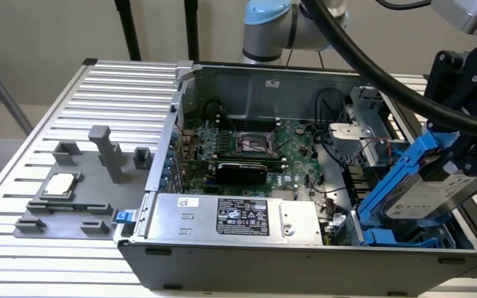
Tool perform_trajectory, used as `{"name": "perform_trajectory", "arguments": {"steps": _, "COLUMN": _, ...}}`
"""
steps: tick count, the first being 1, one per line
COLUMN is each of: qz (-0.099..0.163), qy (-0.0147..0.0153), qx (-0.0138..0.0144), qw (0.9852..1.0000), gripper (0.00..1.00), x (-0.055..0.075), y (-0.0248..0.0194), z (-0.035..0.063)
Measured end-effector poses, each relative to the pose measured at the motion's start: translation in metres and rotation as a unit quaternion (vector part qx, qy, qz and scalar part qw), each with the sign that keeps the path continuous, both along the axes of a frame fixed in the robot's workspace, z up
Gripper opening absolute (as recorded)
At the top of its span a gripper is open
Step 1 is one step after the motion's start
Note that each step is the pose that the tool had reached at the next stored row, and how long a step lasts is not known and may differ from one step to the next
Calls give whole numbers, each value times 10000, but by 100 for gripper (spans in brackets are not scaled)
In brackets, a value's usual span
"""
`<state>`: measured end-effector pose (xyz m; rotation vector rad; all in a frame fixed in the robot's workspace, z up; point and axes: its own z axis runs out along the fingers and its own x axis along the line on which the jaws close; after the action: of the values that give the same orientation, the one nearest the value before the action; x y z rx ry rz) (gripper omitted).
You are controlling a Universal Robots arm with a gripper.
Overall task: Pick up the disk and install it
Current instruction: 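Insert the first disk wire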
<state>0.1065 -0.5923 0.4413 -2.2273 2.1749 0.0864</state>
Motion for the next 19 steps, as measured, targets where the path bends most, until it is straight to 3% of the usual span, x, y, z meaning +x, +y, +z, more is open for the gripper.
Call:
{"name": "perform_trajectory", "arguments": {"steps": 7, "qz": 0, "qy": -20, "qx": 0, "qw": 10000, "gripper": 0, "x": 0, "y": -4, "z": -45}}
{"name": "perform_trajectory", "arguments": {"steps": 19, "qz": 0, "qy": -26, "qx": 4, "qw": 10000, "gripper": 0, "x": -8, "y": 1, "z": -186}}
